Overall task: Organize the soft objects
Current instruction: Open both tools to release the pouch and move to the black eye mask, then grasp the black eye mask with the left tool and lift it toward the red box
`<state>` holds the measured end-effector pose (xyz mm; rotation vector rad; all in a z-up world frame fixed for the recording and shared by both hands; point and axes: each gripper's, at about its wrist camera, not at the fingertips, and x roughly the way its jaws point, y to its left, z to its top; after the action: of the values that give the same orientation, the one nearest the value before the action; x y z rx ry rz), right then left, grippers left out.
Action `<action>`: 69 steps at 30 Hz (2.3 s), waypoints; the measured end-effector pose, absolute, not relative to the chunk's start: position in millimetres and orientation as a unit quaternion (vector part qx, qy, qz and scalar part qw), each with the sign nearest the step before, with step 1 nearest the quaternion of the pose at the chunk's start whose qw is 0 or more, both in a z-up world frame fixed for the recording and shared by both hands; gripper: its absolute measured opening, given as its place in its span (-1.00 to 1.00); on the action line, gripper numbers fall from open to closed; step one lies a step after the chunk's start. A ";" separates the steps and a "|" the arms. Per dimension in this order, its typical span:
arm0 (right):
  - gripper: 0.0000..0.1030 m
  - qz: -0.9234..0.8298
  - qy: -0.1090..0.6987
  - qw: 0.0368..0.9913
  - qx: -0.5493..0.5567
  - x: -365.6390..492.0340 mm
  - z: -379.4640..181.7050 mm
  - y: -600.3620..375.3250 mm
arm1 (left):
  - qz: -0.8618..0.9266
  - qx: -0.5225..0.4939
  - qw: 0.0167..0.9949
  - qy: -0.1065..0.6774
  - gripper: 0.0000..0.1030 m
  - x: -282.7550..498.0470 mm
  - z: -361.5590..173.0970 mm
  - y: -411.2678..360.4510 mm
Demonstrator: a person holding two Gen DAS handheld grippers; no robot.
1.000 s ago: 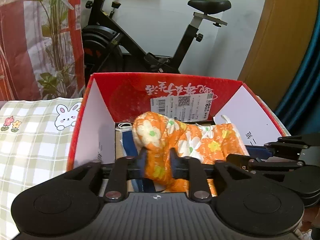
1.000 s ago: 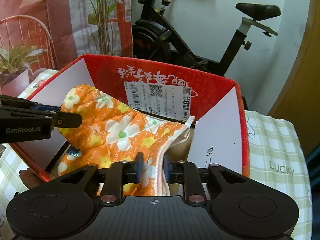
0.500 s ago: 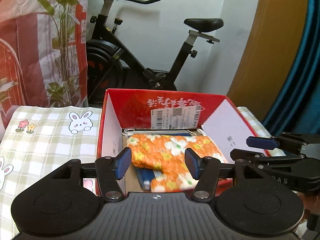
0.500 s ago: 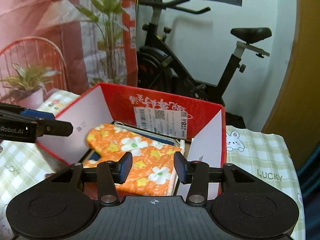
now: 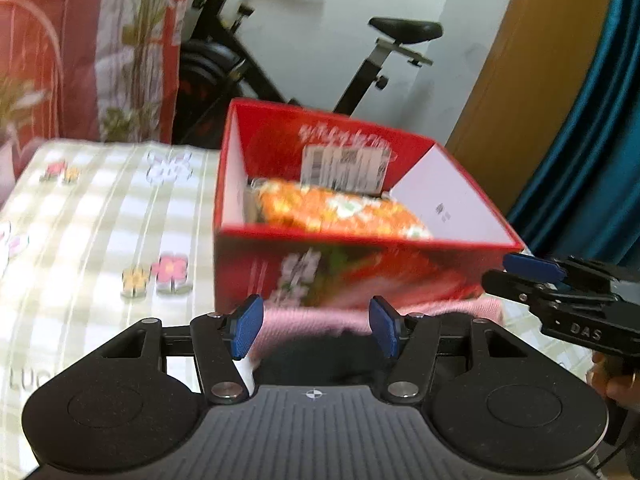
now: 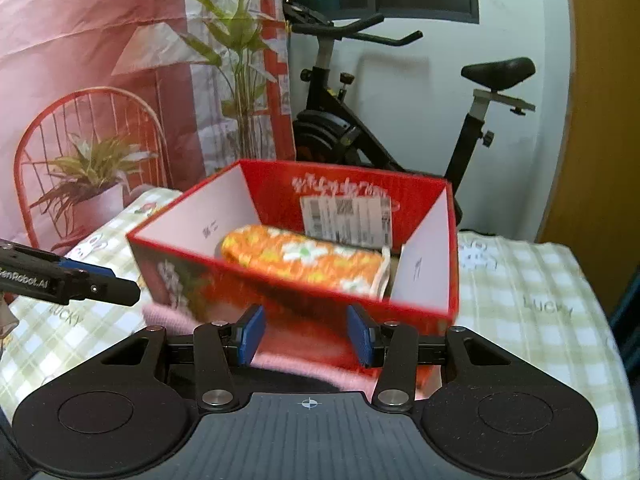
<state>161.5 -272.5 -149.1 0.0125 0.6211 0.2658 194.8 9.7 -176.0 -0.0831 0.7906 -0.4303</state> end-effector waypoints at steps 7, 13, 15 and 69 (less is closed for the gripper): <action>-0.14 0.123 0.335 0.934 0.021 142.0 -183.2 -277.4 | -0.189 -0.063 0.890 0.410 0.18 191.4 -208.6 20.5; -0.05 0.110 0.355 0.927 0.042 136.8 -202.2 -285.8 | -0.187 -0.072 0.883 0.424 0.18 188.7 -226.9 19.7; -0.04 0.105 0.358 0.926 0.052 136.3 -205.7 -287.9 | -0.187 -0.070 0.882 0.427 0.18 187.6 -230.6 17.0; -0.76 0.143 0.311 0.933 0.109 131.6 -172.0 -285.9 | -0.207 -0.084 0.911 0.346 -0.78 163.8 -196.7 30.6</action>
<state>131.6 -285.9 -172.0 0.2229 0.6370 0.2931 163.8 30.6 -196.7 -0.1739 0.7142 -0.4272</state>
